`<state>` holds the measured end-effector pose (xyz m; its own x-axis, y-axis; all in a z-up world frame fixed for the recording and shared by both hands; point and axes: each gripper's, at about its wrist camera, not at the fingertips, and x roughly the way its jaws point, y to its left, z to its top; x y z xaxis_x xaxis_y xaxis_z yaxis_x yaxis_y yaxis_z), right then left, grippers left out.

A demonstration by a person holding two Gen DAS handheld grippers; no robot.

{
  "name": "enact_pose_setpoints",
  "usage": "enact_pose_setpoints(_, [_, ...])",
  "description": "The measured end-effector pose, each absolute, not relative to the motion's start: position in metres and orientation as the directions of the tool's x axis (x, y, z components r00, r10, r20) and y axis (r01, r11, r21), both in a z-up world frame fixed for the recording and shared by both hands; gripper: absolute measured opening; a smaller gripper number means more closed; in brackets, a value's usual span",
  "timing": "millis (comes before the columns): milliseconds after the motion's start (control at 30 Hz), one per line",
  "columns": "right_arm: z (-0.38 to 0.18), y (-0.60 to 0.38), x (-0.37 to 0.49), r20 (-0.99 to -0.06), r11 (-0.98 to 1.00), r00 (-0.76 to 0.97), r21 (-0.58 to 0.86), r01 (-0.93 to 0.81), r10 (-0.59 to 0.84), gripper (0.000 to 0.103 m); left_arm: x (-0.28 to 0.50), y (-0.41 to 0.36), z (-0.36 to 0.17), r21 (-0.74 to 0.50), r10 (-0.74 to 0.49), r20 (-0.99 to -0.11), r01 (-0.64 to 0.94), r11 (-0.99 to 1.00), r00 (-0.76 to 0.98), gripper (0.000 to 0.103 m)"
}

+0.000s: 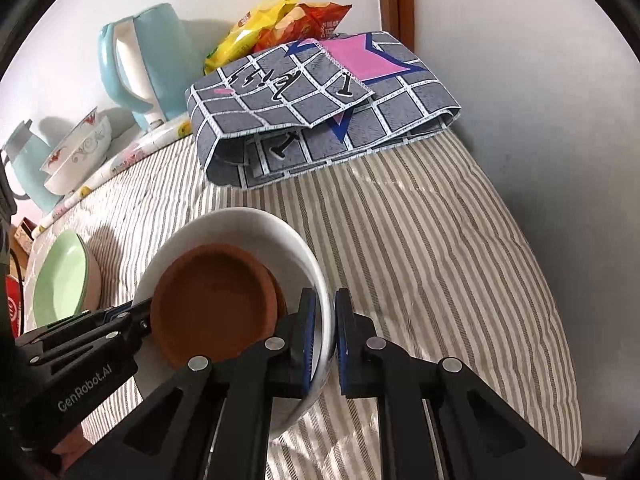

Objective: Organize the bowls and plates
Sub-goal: 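Lift the white bowl with both grippers and carry it over the green plates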

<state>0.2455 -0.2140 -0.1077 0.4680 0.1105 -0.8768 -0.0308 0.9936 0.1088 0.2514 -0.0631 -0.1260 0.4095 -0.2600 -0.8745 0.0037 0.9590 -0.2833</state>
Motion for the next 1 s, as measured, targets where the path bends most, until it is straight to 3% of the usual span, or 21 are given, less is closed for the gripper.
enact_pose_setpoints(1000, [-0.063, -0.176, 0.198, -0.825, 0.986, 0.540, 0.156, -0.064, 0.166, 0.009, 0.194, -0.014, -0.078, -0.269, -0.229, -0.829, -0.005, 0.963, 0.510, 0.007])
